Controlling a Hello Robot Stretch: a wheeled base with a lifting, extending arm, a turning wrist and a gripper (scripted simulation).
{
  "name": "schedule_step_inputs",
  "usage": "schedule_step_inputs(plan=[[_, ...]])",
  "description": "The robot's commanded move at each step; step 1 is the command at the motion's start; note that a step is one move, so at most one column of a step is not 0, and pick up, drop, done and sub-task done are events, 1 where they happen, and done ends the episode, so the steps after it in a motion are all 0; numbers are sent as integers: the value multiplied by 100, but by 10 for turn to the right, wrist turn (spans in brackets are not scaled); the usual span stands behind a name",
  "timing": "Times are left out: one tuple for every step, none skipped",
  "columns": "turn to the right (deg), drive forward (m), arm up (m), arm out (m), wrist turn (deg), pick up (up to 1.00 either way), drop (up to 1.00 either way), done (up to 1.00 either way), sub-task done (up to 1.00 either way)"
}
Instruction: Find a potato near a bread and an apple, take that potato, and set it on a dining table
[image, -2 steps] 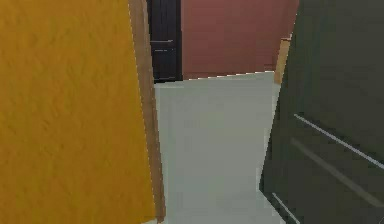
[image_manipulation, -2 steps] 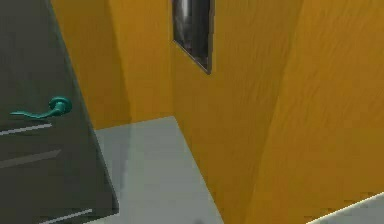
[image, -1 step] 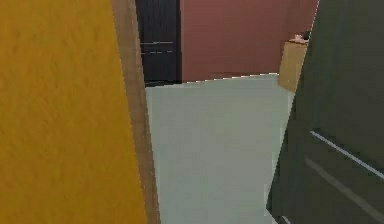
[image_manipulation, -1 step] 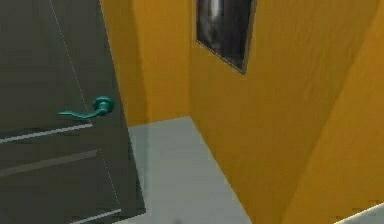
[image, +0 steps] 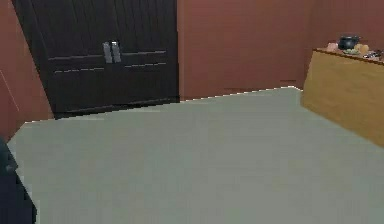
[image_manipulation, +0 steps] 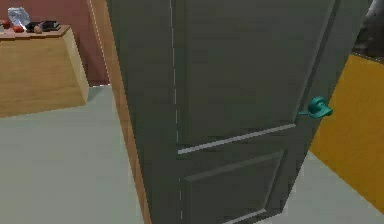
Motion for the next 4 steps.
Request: schedule_step_inputs(plan=[[60,0,0,0,0,0,0,0,0],[0,25,0,0,0,0,0,0,0],[450,0,0,0,0,0,0,0,0],[0,45,0,0,0,0,0,0,0]])
